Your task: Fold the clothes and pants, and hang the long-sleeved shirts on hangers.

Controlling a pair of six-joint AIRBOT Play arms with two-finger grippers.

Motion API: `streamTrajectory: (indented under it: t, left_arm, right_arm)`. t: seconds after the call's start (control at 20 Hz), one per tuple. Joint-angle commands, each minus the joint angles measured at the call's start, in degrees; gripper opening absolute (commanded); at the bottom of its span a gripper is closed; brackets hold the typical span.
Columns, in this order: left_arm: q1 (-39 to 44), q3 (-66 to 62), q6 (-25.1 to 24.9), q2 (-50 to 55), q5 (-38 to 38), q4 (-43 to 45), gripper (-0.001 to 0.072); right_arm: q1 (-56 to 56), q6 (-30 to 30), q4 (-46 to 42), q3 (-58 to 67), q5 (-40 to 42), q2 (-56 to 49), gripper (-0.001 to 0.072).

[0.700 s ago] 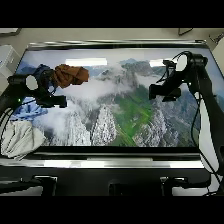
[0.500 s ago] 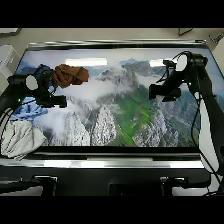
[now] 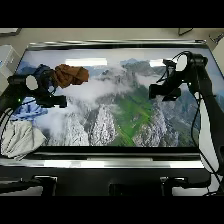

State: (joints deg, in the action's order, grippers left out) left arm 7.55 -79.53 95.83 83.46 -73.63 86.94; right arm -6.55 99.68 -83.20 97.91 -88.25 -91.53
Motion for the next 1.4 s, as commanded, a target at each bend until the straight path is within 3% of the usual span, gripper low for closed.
streamTrajectory:
  t: [0.0,0.2,0.35,0.45,0.5,0.55,0.7,0.85,1.15,1.2,1.3,1.35]
  left_arm:
    - [0.02,0.02,0.22,0.57,7.91,-0.59,0.0700]
    - [0.46,0.02,0.26,2.51,17.05,-0.66,0.0700]
    - [0.87,0.02,8.74,4.42,23.58,-5.03,0.0700]
    - [0.87,-0.24,9.38,6.99,41.42,-4.94,0.0712]
    - [-0.76,-2.56,13.97,9.55,47.56,-5.01,0.0712]
    - [-3.91,-7.50,21.09,13.66,46.88,-6.36,0.0714]
    - [-13.97,-22.71,28.98,27.23,36.37,-20.33,0.0714]
    - [-18.51,-28.79,24.44,35.85,31.15,-36.52,0.0714]
    - [-14.80,-28.92,22.10,40.19,39.26,-38.73,0.0710]
    - [-14.03,-28.92,20.39,40.26,41.11,-38.82,0.0648]
    - [-12.92,-29.35,17.03,40.22,40.98,-40.24,0.0108]
    - [-12.57,-29.77,13.77,39.85,39.54,-43.39,0.0021]
  right_arm:
    - [-0.07,-0.04,0.02,-0.02,6.14,-0.02,0.0666]
    - [-0.07,-1.62,-3.80,-0.02,18.40,-0.04,0.0678]
    - [-0.07,-1.62,-6.93,-0.02,27.21,-0.09,0.0678]
    - [-0.07,-1.60,-7.30,-0.02,32.09,-0.07,0.0678]
    - [-0.07,-1.60,-7.30,-0.02,33.31,-0.09,0.0678]
    - [-0.07,-1.60,-7.30,-0.02,33.90,-0.09,0.0678]
    - [-0.07,-1.60,-7.23,-0.02,32.30,-0.09,0.0678]
    - [-0.07,-1.60,-7.10,-0.02,29.44,-0.09,0.0677]
    - [-0.07,-1.57,-7.02,-0.02,26.99,-0.02,0.0677]
    - [-0.09,-1.60,-7.02,-0.02,25.44,0.11,0.0677]
    - [-0.07,-2.19,-7.08,-0.02,23.58,0.87,0.0678]
    - [-0.07,-3.82,-7.15,-0.02,23.52,1.75,0.0678]
